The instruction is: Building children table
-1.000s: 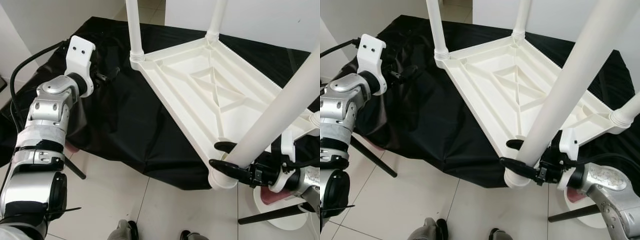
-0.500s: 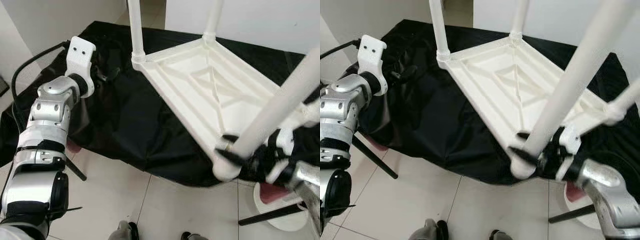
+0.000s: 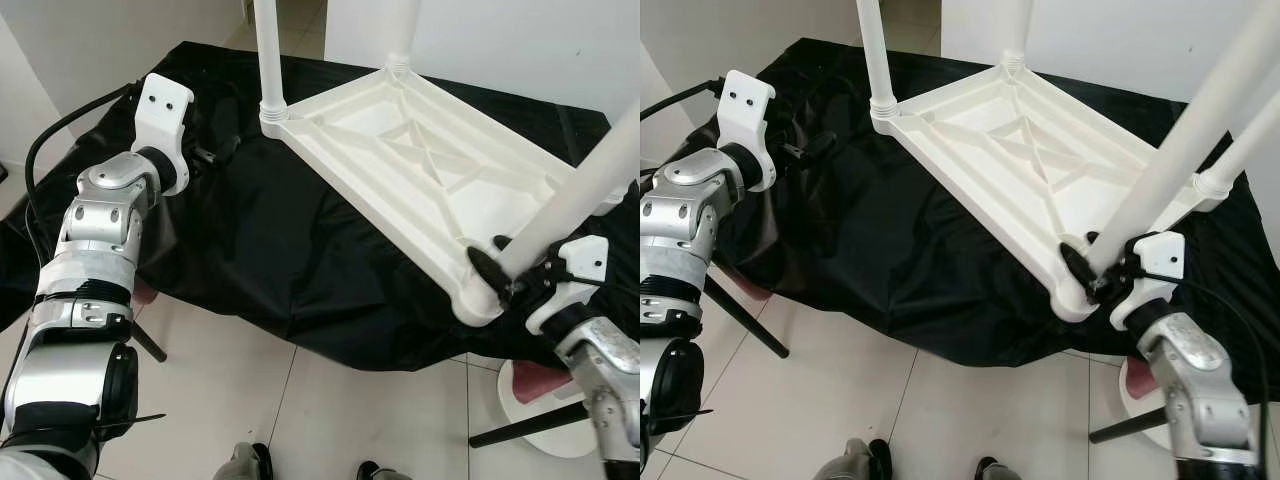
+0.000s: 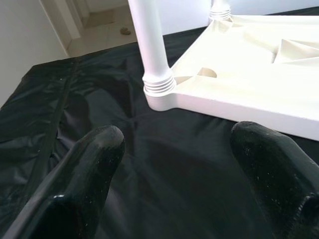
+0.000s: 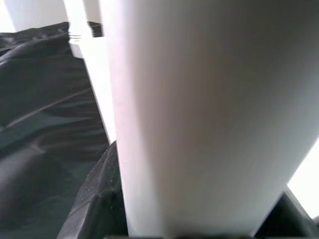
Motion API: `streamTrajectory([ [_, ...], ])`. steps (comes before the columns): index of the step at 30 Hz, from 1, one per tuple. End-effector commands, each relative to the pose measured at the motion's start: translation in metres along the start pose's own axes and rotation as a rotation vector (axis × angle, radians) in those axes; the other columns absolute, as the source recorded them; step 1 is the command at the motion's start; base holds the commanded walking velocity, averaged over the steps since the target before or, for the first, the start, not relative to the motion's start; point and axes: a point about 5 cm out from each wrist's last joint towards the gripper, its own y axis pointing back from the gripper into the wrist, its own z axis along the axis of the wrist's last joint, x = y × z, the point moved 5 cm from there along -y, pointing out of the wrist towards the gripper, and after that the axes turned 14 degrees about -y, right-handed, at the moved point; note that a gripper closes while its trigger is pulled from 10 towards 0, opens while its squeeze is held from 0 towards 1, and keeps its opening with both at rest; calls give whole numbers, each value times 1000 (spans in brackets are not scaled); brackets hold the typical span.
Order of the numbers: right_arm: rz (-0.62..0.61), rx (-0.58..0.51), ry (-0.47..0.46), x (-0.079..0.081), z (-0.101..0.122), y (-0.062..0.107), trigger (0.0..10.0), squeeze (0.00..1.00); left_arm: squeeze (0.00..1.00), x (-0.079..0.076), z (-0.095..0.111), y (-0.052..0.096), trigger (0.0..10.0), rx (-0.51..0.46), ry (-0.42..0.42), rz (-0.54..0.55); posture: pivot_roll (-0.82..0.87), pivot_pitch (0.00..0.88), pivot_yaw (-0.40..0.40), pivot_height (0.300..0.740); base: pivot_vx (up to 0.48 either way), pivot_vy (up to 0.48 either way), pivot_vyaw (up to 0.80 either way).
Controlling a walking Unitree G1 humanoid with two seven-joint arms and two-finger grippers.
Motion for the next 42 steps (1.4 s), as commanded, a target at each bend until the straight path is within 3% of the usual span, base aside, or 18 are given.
streamTrajectory([
  [1,-353,118,-32,-44,-42,16,10000,0,0,3,2,1,10000,1,12,71,-73,193,50,740,0,0,0],
  [2,-434,96,-35,-48,-42,19,10000,0,0,-6,6,0,10000,-25,25,23,-73,194,51,740,0,0,0],
  [6,-504,74,-59,-49,-42,21,10000,0,0,-17,12,1,10000,-59,31,-37,-73,194,50,740,0,0,0],
  [8,-620,32,-52,-47,-38,17,10000,0,0,-51,25,8,10000,-143,21,-197,-71,197,50,740,0,0,0],
  [9,-620,32,-52,-47,-38,17,10000,0,0,-51,25,8,10000,-143,21,-197,-71,197,50,740,0,0,0],
  [11,-678,-12,-81,-40,-34,10,10000,0,0,-85,37,19,10000,-219,20,-353,-69,195,48,740,0,0,0],
  [15,-694,-27,-88,-37,-33,7,10000,0,0,-95,40,22,10000,-239,22,-394,-69,195,48,740,0,0,0],
  [18,-757,-69,-59,-34,-25,2,10000,0,0,-121,49,28,10000,-282,23,-477,-62,192,40,740,0,0,0],
  [22,-779,-80,-44,-36,-21,1,10000,0,0,-127,51,27,10000,-285,34,-477,-64,191,38,740,0,0,0],
  [23,-735,-80,-33,-29,-20,-6,10000,247,0,-129,51,25,10000,-276,39,-465,-67,190,37,740,0,0,0],
  [24,-735,-80,-33,-29,-20,-6,10000,247,0,-129,51,25,10000,-276,39,-465,-67,190,37,740,0,0,0],
  [25,-664,-79,-26,-19,-20,-12,10000,1000,0,-129,50,23,10000,-267,53,-448,-67,190,37,740,0,0,0],
  [26,-664,-79,-26,-19,-20,-12,10000,1000,0,-129,50,23,10000,-267,53,-448,-67,190,37,740,0,0,0],
  [27,-560,-74,-26,-2,-21,-20,10000,1000,0,-133,54,25,10000,-278,68,-455,-73,186,35,740,0,0,0],
  [30,-453,-44,-28,16,-28,-27,10000,1000,0,-144,63,28,10000,-312,100,-477,-77,180,28,740,0,0,0],
  [33,-424,-29,-34,20,-31,-29,10000,1000,0,-149,67,28,10000,-327,113,-481,-77,178,25,740,0,0,0],
  [34,-414,-33,-31,21,-31,-30,10000,0,0,-152,71,28,10000,-337,122,-479,-77,178,25,740,0,0,0],
  [42,-343,-98,98,20,-8,-35,10000,0,0,-153,71,26,10000,-329,144,-432,-90,158,19,740,0,0,0],
])
